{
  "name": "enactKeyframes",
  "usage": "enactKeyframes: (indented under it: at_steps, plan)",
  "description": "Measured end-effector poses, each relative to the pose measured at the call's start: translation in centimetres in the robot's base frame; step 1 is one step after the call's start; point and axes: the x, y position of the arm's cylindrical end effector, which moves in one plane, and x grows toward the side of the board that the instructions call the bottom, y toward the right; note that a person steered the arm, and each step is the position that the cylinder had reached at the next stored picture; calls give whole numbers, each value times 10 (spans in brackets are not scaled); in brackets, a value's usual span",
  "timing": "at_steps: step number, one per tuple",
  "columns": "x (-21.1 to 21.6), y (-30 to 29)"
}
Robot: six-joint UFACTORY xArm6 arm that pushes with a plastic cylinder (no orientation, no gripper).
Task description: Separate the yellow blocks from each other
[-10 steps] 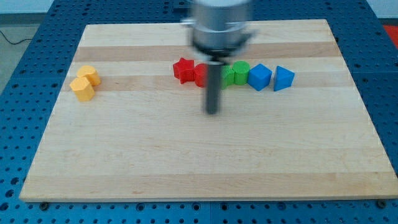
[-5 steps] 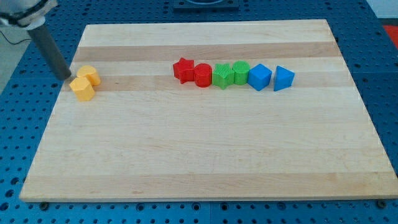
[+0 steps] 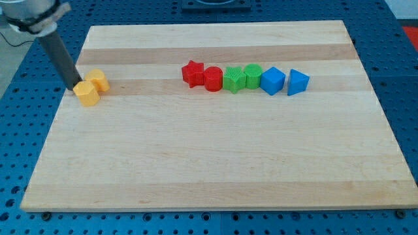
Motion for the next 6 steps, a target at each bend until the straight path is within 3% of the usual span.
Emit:
enactKeyframes:
  at_steps: [2,4,5,6]
  plan:
    - [-7,86]
    - [-18,-17]
    - [-43,-4]
    - [-42,42]
